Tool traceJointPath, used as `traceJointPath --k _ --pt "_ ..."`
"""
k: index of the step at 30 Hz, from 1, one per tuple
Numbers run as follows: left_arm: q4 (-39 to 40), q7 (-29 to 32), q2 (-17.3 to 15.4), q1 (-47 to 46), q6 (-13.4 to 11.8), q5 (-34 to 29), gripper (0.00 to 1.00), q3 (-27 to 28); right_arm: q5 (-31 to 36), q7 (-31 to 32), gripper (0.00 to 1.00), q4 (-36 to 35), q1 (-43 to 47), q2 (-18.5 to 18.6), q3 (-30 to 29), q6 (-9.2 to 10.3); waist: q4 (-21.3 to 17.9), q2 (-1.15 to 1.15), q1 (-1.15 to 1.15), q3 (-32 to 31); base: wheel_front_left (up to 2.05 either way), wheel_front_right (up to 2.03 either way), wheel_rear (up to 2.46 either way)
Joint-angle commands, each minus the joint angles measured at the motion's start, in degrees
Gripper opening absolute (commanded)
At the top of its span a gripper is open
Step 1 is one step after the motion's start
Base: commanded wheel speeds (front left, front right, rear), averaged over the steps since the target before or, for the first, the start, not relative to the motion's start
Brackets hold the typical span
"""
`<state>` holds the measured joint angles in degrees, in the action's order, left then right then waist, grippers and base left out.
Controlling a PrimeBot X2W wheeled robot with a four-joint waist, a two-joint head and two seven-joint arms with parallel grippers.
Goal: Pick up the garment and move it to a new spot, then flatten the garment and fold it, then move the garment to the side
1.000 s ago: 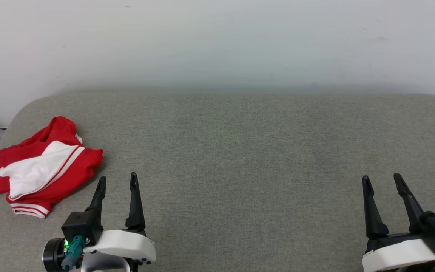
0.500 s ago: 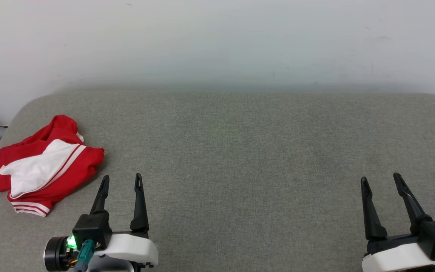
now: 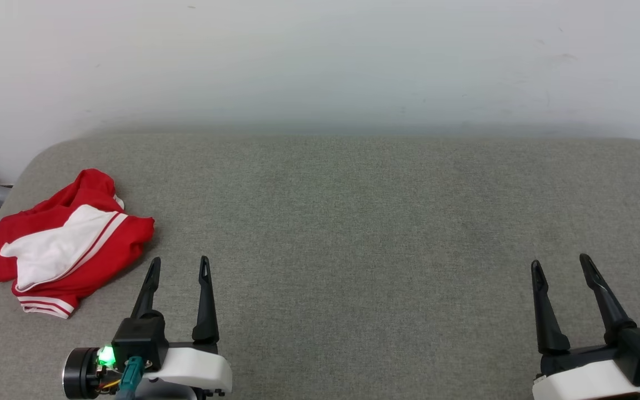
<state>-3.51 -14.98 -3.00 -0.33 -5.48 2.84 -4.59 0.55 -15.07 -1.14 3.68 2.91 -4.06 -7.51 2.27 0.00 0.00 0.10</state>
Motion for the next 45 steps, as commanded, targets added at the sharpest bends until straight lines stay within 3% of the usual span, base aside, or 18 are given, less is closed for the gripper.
traceJointPath --k 1,35,45 --pt "0.0 -0.3 0.1 0.5 0.3 0.4 1.0 0.3 -0.4 -0.2 1.0 0.0 0.7 -0.1 0.0 0.04 -0.1 0.0 0.0 0.0 0.0 0.0 0.0" --pt "-2.9 -0.3 0.1 0.5 0.9 4.9 1.0 1.0 -7.1 -0.2 1.0 3.5 0.8 -0.1 -0.9 0.04 0.3 0.0 0.0 -0.2 0.0 0.0 0.0" --pt "-3.1 -0.3 0.1 0.2 0.7 5.1 1.0 2.4 -6.7 -0.2 1.0 3.4 1.1 -0.1 -0.6 0.04 3.7 0.0 0.0 -0.2 0.0 0.0 0.0"
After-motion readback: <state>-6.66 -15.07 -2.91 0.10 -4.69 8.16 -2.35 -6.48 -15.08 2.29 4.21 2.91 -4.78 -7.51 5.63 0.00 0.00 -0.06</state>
